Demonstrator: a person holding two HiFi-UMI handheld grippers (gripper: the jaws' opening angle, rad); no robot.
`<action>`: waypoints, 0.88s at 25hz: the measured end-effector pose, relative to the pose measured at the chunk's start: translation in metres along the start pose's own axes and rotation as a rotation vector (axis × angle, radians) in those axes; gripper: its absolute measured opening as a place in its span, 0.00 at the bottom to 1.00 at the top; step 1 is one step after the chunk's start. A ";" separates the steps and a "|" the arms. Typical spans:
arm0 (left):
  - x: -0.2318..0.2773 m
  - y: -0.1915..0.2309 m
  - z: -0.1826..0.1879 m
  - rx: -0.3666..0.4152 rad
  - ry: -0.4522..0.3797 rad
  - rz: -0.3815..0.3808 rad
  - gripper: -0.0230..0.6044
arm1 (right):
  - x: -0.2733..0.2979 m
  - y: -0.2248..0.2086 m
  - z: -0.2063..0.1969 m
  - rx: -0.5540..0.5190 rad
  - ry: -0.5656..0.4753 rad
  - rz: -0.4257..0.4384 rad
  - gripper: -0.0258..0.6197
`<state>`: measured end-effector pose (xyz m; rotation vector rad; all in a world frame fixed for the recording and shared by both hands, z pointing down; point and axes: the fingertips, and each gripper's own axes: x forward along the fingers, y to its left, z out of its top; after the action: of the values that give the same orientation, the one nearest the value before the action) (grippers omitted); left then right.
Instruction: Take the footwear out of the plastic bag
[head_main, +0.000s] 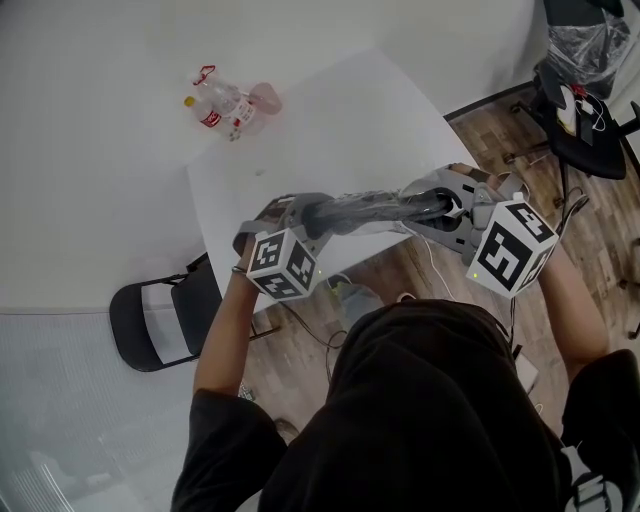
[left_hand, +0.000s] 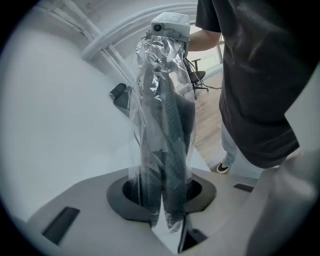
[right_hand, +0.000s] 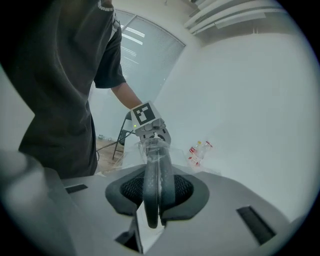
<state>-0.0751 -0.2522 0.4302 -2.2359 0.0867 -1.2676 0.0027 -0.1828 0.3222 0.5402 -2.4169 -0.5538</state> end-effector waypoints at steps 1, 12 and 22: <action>0.000 0.000 0.000 0.000 0.002 0.004 0.25 | 0.001 0.001 -0.001 -0.009 0.008 0.001 0.18; 0.000 0.008 -0.004 -0.047 -0.003 -0.018 0.24 | 0.018 -0.006 -0.016 -0.015 0.068 -0.001 0.18; 0.006 -0.005 -0.007 -0.069 -0.009 -0.042 0.24 | 0.018 -0.001 -0.017 -0.005 0.049 0.053 0.16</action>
<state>-0.0786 -0.2533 0.4396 -2.3133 0.0817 -1.2949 0.0000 -0.1967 0.3426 0.4804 -2.3756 -0.5186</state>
